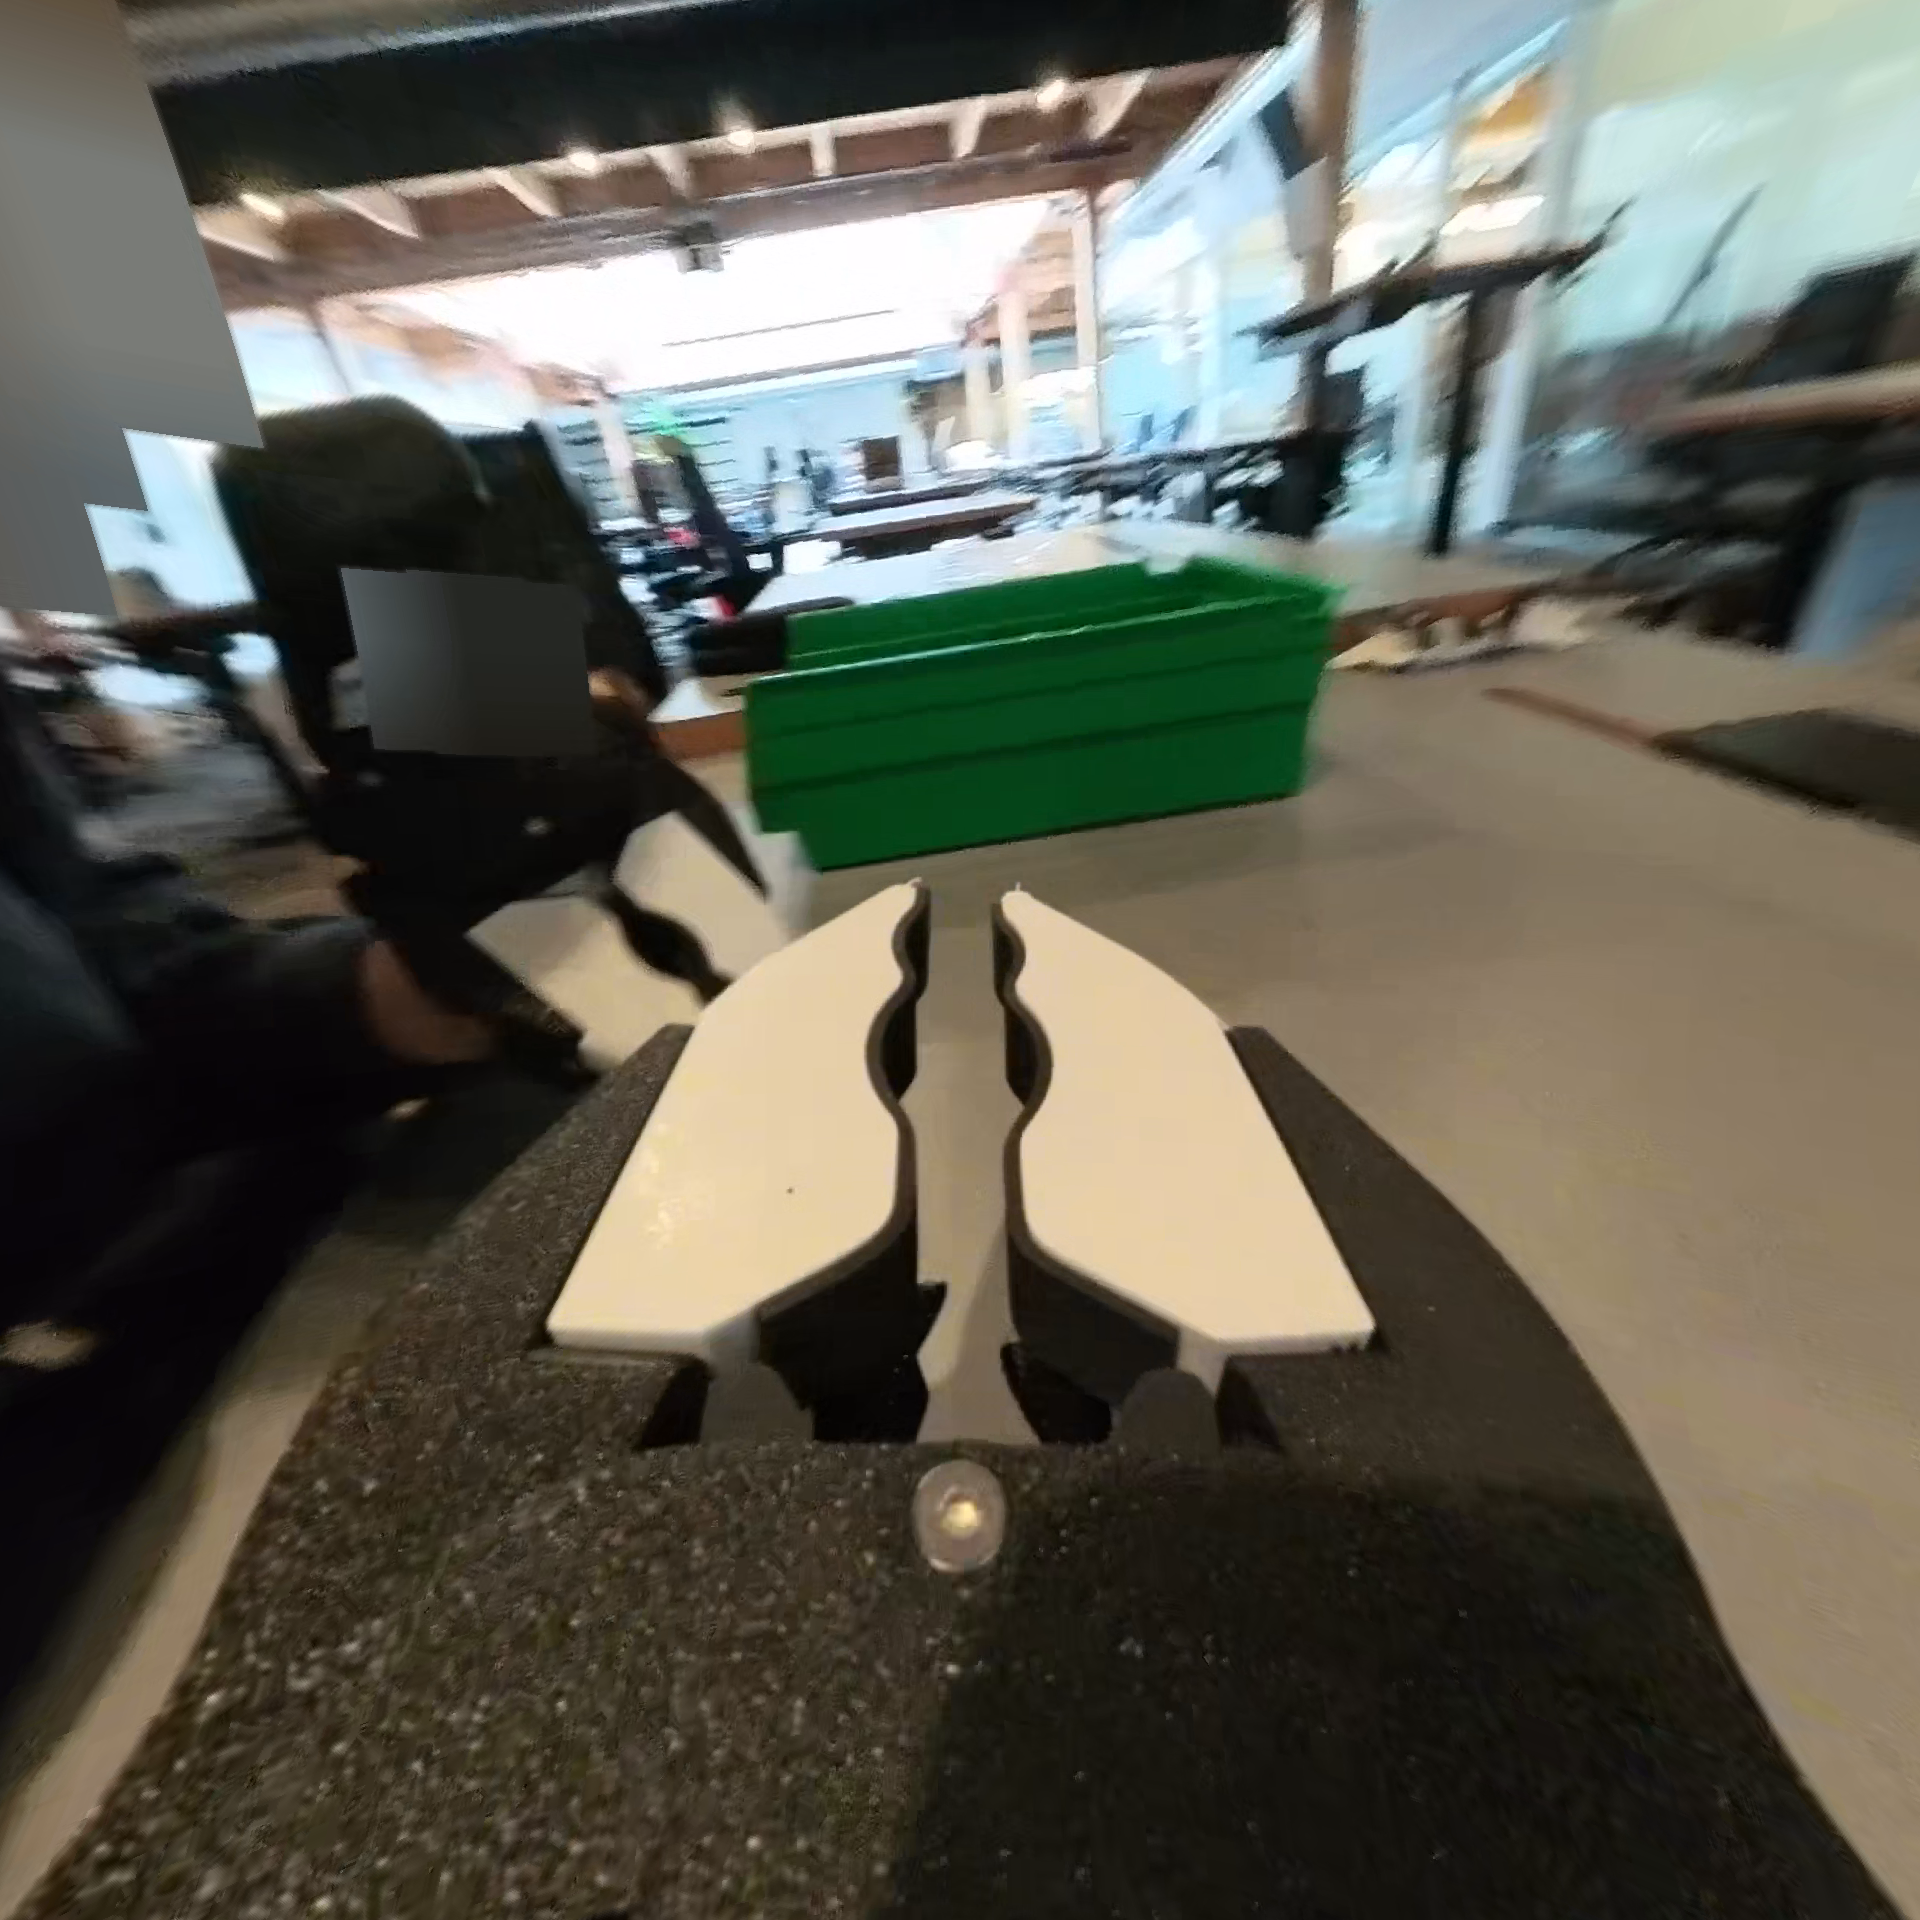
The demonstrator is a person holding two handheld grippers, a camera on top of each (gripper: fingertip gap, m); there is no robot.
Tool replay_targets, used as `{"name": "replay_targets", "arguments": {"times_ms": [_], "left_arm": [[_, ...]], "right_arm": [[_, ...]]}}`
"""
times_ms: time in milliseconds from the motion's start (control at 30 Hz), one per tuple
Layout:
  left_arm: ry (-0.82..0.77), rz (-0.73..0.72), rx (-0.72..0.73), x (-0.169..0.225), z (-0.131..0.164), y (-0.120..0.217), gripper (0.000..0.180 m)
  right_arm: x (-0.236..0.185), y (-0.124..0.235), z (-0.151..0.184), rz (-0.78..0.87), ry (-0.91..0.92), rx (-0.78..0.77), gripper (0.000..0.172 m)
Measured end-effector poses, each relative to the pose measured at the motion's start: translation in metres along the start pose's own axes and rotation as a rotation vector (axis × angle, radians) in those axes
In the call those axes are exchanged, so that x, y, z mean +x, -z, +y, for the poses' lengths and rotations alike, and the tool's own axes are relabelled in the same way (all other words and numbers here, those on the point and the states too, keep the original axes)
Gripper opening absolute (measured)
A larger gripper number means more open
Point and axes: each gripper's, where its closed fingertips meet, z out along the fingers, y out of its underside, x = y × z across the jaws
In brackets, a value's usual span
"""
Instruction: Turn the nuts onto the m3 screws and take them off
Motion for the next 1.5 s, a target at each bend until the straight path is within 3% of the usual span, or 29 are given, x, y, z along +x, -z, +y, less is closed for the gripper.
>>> {"name": "replay_targets", "arguments": {"times_ms": [167, 367, 567, 700, 767, 933, 1167, 1367, 1500], "left_arm": [[0.063, 0.043, 0.304, -0.002, -0.035, 0.020, 0.001], [0.046, 0.043, 0.447, 0.001, -0.053, 0.032, 0.001], [0.041, 0.064, 0.458, 0.005, -0.053, 0.030, 0.002], [0.043, 0.077, 0.408, 0.004, -0.045, 0.023, 0.010], [0.038, 0.046, 0.346, -0.001, -0.036, 0.017, 0.022], [-0.002, 0.016, 0.241, -0.001, -0.022, 0.006, 0.022], [0.021, 0.040, 0.216, -0.001, -0.018, 0.002, 0.018], [0.029, 0.052, 0.222, 0.000, -0.018, 0.003, 0.015], [0.009, 0.053, 0.183, 0.002, -0.014, -0.001, 0.016]], "right_arm": [[-0.028, -0.010, 0.012, -0.244, -0.228, -0.068, 0.020], [-0.043, -0.019, 0.016, -0.296, -0.226, -0.084, 0.015], [-0.050, -0.019, 0.012, -0.341, -0.247, -0.056, 0.003], [-0.041, -0.018, 0.017, -0.251, -0.176, -0.109, 0.003], [-0.027, -0.015, 0.023, -0.151, -0.115, -0.175, 0.002], [-0.008, -0.004, 0.047, 0.002, 0.038, -0.427, 0.002], [-0.006, -0.003, 0.076, 0.003, 0.071, -0.573, 0.003], [-0.007, -0.005, 0.083, -0.006, 0.119, -0.584, 0.003], [-0.025, -0.012, 0.061, -0.104, 0.091, -0.425, 0.002]]}}
